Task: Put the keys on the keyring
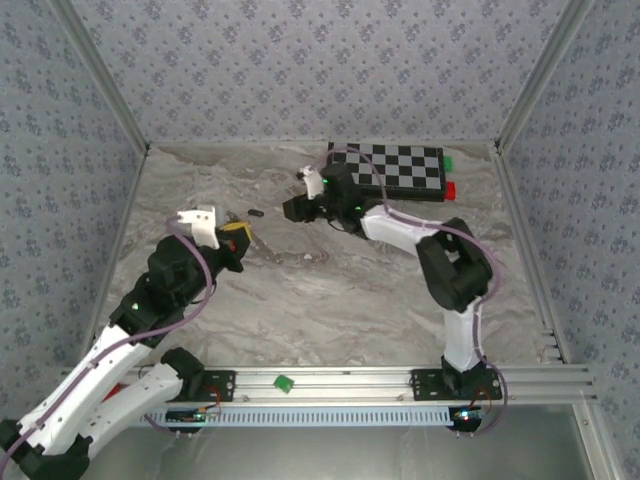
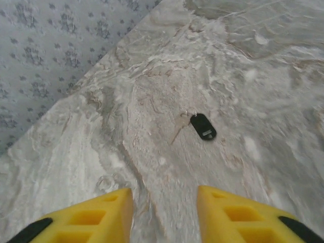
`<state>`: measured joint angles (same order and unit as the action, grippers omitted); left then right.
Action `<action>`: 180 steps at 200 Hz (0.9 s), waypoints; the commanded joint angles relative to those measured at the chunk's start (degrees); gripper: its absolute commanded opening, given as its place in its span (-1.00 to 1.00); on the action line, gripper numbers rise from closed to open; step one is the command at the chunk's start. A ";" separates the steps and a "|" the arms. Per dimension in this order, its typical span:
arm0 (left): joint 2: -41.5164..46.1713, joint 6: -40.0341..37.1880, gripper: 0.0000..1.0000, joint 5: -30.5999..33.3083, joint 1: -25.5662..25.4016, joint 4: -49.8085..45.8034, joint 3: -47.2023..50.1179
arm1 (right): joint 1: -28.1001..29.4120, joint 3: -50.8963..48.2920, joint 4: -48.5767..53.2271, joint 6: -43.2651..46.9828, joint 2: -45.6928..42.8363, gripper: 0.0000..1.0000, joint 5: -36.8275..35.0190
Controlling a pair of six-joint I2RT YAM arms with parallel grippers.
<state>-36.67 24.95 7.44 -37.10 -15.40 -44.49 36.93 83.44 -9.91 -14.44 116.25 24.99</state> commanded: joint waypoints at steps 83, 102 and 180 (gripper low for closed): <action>6.87 -0.51 -1.00 4.97 0.42 -8.12 0.03 | 2.32 34.71 4.15 -20.14 31.86 -0.92 -1.09; 7.04 -0.43 -1.00 5.06 0.45 -8.90 -0.07 | 2.33 36.74 1.62 -23.74 34.42 -0.93 -1.35; 8.35 -0.43 -1.00 5.49 0.41 -8.43 1.09 | 2.62 39.11 0.71 -26.49 37.54 -0.89 -3.60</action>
<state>-28.75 24.88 11.70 -37.06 -25.17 -43.66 39.38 120.60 -8.99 -39.55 151.70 22.50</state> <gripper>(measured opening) 0.045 0.056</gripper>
